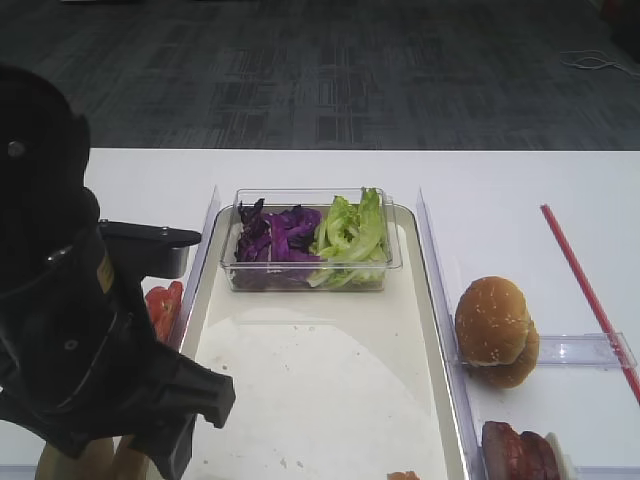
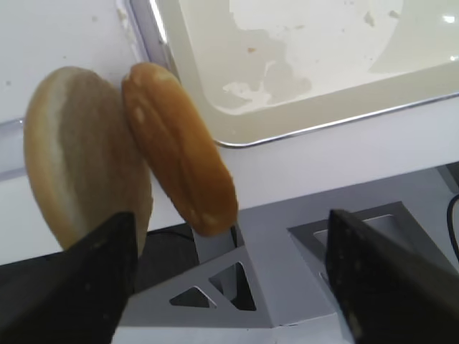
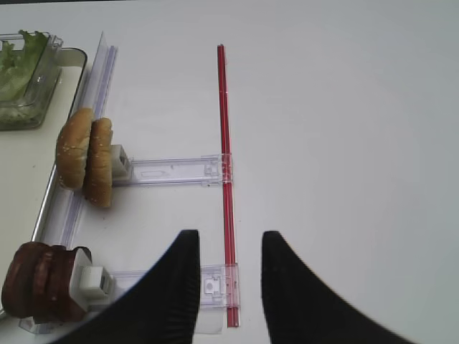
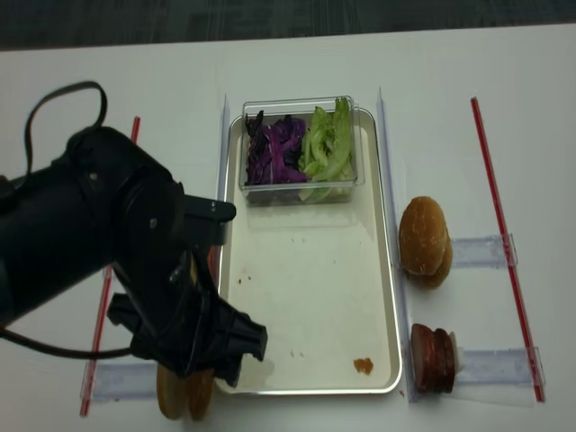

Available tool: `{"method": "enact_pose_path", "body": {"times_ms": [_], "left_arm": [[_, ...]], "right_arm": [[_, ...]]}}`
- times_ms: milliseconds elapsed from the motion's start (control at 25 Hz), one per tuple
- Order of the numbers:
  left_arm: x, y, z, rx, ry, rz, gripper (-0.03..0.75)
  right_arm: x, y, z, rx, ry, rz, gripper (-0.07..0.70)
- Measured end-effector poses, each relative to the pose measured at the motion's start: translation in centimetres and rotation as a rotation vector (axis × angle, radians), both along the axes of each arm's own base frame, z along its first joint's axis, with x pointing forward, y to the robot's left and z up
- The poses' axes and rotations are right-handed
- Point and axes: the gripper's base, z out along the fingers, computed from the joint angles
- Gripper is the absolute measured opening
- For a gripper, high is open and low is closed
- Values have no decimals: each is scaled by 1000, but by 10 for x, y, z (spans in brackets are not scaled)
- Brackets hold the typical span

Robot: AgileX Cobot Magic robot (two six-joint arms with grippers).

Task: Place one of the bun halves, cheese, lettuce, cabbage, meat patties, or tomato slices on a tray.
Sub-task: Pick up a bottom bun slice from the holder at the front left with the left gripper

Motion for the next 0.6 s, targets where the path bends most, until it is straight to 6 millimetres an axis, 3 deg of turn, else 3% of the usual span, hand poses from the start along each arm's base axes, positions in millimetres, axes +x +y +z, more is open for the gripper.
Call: {"method": "enact_pose_path", "body": {"times_ms": [600], "left_arm": [[11, -9, -23, 39, 35, 10, 510]], "right_arm": [[0, 0, 0, 0, 0, 0, 245]]}}
